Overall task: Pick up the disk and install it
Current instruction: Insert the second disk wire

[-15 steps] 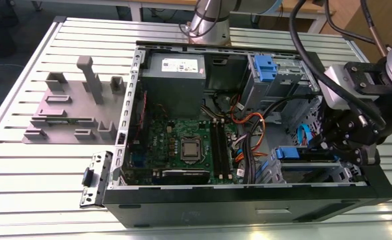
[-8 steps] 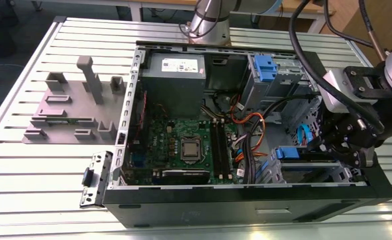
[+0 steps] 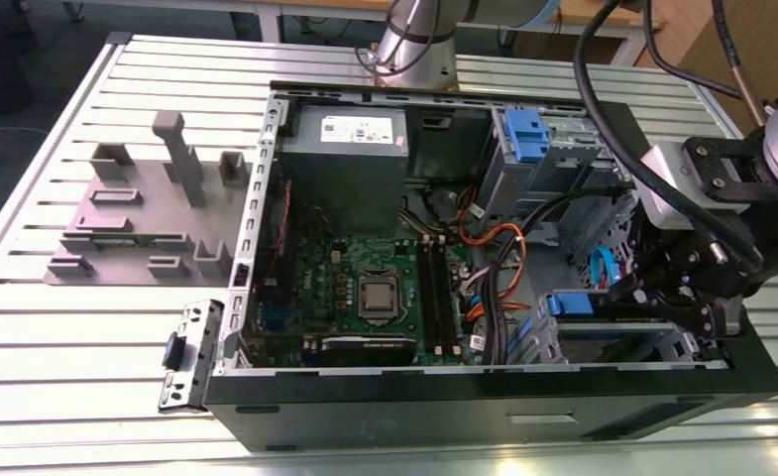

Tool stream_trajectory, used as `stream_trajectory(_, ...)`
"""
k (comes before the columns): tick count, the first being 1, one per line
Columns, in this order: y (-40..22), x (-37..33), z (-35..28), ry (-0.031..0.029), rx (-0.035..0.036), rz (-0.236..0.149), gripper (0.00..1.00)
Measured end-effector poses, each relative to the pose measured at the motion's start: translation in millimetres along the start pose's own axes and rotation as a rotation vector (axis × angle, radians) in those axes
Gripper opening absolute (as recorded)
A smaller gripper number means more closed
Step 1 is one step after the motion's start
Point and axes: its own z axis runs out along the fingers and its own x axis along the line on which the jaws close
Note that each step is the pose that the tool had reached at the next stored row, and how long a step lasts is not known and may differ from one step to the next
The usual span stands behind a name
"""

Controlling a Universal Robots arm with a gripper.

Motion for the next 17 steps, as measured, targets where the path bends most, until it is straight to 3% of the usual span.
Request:
stream_trajectory(7,-1.2,-1.1,-8.9,-0.0001,0.0000,0.000,0.10)
stream_trajectory(17,-8.9,-2.2,-18.6,0.0001,-0.0018,0.000,0.10)
